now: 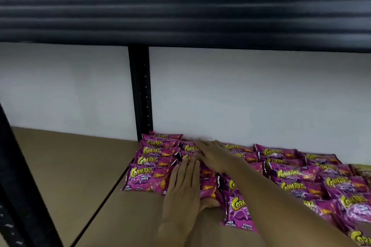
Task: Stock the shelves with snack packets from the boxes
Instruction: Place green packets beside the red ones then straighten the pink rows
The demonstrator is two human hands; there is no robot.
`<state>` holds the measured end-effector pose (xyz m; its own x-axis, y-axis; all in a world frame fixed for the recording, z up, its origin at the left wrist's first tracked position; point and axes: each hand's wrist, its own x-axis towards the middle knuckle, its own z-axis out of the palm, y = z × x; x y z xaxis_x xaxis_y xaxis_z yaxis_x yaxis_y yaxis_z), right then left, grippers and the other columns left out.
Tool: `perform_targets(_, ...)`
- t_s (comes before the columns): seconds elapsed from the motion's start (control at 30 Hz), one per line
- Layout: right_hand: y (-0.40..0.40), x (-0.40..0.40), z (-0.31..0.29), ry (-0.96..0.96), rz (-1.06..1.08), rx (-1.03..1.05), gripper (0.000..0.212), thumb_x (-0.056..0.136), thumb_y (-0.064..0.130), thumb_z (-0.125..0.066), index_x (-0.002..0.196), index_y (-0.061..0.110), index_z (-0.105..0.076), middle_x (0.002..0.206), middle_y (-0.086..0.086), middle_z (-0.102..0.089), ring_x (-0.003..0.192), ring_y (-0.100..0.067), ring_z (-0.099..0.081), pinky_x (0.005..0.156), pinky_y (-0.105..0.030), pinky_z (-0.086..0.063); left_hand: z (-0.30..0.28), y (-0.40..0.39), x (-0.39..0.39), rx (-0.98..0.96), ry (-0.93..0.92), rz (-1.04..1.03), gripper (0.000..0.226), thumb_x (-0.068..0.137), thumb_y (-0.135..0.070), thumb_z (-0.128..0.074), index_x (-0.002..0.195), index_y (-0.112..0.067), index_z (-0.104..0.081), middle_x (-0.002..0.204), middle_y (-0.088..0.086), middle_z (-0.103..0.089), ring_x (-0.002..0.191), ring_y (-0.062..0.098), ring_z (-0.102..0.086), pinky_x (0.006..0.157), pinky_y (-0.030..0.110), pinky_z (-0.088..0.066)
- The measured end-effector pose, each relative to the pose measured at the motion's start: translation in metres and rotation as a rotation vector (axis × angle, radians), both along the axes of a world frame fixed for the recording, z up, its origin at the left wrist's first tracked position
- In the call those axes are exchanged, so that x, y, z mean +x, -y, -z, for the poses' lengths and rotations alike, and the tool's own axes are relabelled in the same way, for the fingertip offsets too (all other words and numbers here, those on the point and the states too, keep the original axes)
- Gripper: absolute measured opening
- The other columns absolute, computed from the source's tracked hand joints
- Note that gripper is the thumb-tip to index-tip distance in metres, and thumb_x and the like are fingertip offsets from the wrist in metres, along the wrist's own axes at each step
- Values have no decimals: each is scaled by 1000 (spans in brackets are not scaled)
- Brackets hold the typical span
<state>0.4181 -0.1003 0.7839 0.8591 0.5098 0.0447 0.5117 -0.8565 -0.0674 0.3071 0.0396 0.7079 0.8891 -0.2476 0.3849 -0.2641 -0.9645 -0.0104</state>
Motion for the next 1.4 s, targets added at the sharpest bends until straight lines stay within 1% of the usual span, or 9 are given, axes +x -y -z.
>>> perform_targets(0.2,5,5,-9,-13,-31,92,59,103,51,-34,156,27,-21,160,-4,-30,146,-27,-26,120,-44,-13,0,-1,19,13,3,20,101,80,-84,-26,135,-6,-59,136,11,-60,130,32,-54,112,48,-24)
perform_targets(0.3,6,6,-11,-57,-19,118,59,103,50,-37,156,30,-20,161,-3,-26,147,-28,-21,119,-43,-10,-2,1,21,-30,18,24,102,83,-85,-17,134,-8,-59,135,8,-60,130,31,-53,112,47,-25)
perform_targets(0.57,13,3,-10,-22,-10,123,60,104,54,-25,157,30,-14,165,-2,-14,152,-18,-3,123,-43,4,-8,-3,10,-9,86,17,103,81,-89,-20,145,-15,-50,147,5,-52,141,31,-43,117,56,-16)
perform_targets(0.63,25,-4,-14,-32,22,160,61,104,52,-28,158,26,-17,165,-2,-16,152,-18,-6,122,-40,0,-9,-5,6,7,82,12,103,80,-90,-20,149,-18,-44,152,4,-46,144,30,-37,119,58,-10)
perform_targets(0.87,87,-42,-36,-134,135,230,56,106,40,-35,155,13,-27,160,-10,-29,147,-25,-27,118,-38,-23,-17,9,-26,-25,112,-9,99,88,-85,-22,158,-15,-22,166,5,-18,152,29,-19,119,57,-8)
perform_targets(0.97,111,-47,-36,-133,174,184,54,107,38,-35,152,10,-32,157,-14,-35,143,-27,-34,116,-37,-28,-19,42,-46,-63,124,88,101,88,-84,-25,159,-13,-16,167,5,-11,153,27,-12,118,54,-10)
perform_targets(1.1,124,-44,-37,-165,199,167,49,107,32,-35,147,4,-38,151,-17,-41,137,-30,-41,114,-40,-33,-18,92,-57,-17,133,204,109,85,-87,-29,157,-7,-21,166,8,-15,153,27,-14,116,48,-17)
perform_targets(1.33,115,-10,-23,-174,159,169,39,108,32,-32,136,11,-50,138,-13,-54,122,-26,-53,100,-37,-43,-4,128,-33,-30,73,204,111,82,-88,-27,151,-2,-36,160,12,-31,149,25,-27,115,40,-25)
perform_targets(1.4,112,-6,-19,-183,133,156,40,108,33,-31,139,13,-48,143,-10,-51,127,-25,-50,104,-38,-40,-1,126,-22,-19,59,203,110,81,-88,-24,150,-2,-40,158,11,-36,148,24,-31,115,40,-25)
